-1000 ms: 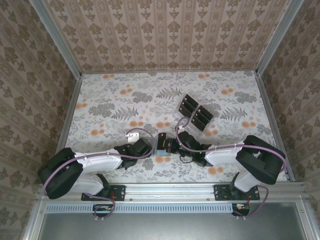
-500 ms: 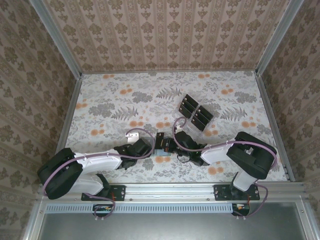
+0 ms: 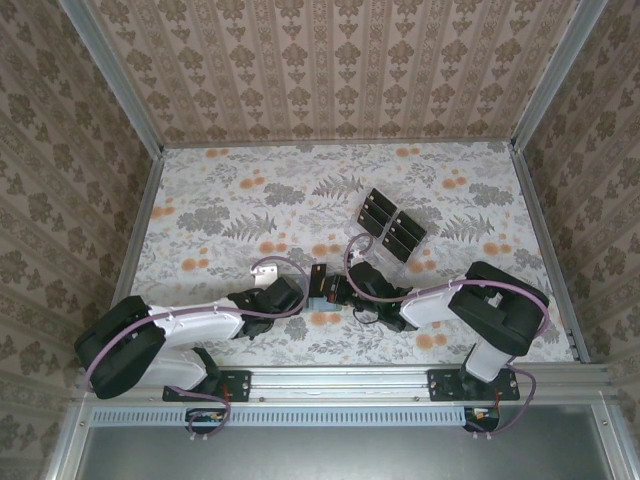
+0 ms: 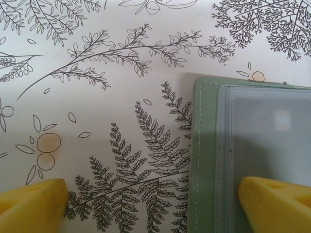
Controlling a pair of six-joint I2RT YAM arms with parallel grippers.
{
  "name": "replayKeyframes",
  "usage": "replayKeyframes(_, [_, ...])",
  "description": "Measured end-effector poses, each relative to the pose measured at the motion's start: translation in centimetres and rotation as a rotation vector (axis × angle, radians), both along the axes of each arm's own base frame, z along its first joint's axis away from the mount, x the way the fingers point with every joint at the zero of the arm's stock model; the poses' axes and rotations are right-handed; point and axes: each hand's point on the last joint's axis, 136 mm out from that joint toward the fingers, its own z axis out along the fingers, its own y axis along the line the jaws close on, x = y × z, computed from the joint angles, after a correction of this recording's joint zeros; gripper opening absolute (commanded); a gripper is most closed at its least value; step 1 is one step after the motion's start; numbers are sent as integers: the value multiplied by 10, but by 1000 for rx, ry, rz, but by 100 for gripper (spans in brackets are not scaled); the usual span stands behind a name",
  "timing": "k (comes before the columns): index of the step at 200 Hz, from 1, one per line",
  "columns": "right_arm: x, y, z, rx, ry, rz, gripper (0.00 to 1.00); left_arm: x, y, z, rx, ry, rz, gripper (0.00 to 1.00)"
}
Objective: Put the credit cards into the card holder
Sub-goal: Insert the credit card into the card slot.
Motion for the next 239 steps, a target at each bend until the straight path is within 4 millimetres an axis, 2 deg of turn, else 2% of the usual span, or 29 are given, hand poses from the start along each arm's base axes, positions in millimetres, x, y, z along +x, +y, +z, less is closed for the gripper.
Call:
replayKeyframes(143, [0,1,6,25,-2,-6,0,0,0,0,-3,-2,0,100])
replayKeyframes(239, [-3,-1,-1,37,16,-11,0,0,0,0,-3,-2,0,100])
